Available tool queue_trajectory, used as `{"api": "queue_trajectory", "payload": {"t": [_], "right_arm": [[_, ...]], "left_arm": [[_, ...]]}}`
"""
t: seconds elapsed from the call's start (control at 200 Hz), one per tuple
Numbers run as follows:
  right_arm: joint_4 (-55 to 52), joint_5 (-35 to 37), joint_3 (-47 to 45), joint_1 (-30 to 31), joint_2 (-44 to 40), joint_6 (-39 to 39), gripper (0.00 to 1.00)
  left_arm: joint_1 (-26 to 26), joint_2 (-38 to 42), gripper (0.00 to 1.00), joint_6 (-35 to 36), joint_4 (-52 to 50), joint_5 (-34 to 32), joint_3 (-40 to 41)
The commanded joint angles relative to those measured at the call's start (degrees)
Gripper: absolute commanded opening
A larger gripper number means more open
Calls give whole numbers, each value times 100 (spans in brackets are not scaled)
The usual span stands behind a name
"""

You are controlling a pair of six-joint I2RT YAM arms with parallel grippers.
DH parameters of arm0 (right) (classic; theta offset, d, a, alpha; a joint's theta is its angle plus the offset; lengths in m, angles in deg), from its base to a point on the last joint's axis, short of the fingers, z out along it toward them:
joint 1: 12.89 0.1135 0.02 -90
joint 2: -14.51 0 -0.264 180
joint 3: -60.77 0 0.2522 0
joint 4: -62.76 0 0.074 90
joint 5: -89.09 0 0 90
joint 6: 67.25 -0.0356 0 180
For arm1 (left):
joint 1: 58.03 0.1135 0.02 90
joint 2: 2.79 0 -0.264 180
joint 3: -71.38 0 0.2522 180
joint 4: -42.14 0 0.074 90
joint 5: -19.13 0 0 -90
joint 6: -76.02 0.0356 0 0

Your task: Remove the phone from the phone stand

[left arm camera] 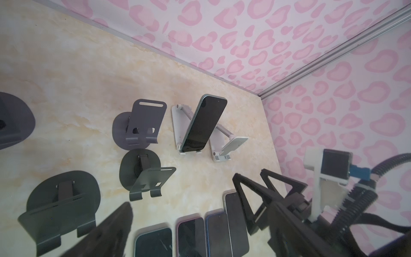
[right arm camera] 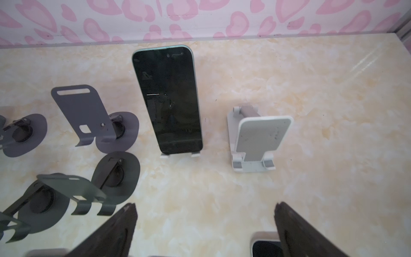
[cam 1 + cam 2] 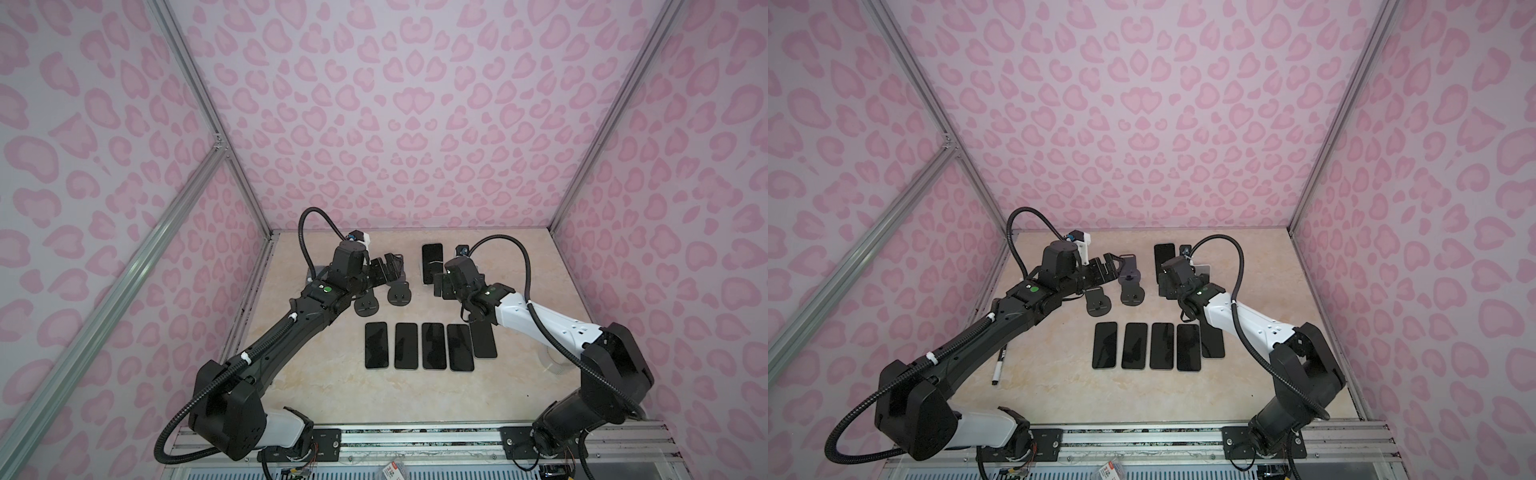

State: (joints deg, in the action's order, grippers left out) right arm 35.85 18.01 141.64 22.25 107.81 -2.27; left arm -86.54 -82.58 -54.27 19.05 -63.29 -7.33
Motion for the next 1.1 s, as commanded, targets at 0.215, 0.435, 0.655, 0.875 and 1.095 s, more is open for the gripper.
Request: {"api": "queue_trajectory", "payload": {"t": [0.215, 0.435, 0.655, 0.875, 1.095], "right_arm": [[-102, -76, 1630, -355, 1372, 509, 99], [-475, -307, 2591, -408, 1961, 660, 99], [-864, -411, 3384, -553, 2603, 657, 99], [-1016, -575, 3804, -574, 3099, 726, 98], [-1010, -633, 4045, -591, 3427, 571, 97]], "left_arm": [[4, 31, 98, -5, 252, 170, 8], [4, 60, 99, -52, 295, 243, 26], [10, 137, 99, -72, 346, 309, 41], [8, 166, 99, -83, 393, 395, 57], [12, 200, 99, -67, 401, 377, 53]]}}
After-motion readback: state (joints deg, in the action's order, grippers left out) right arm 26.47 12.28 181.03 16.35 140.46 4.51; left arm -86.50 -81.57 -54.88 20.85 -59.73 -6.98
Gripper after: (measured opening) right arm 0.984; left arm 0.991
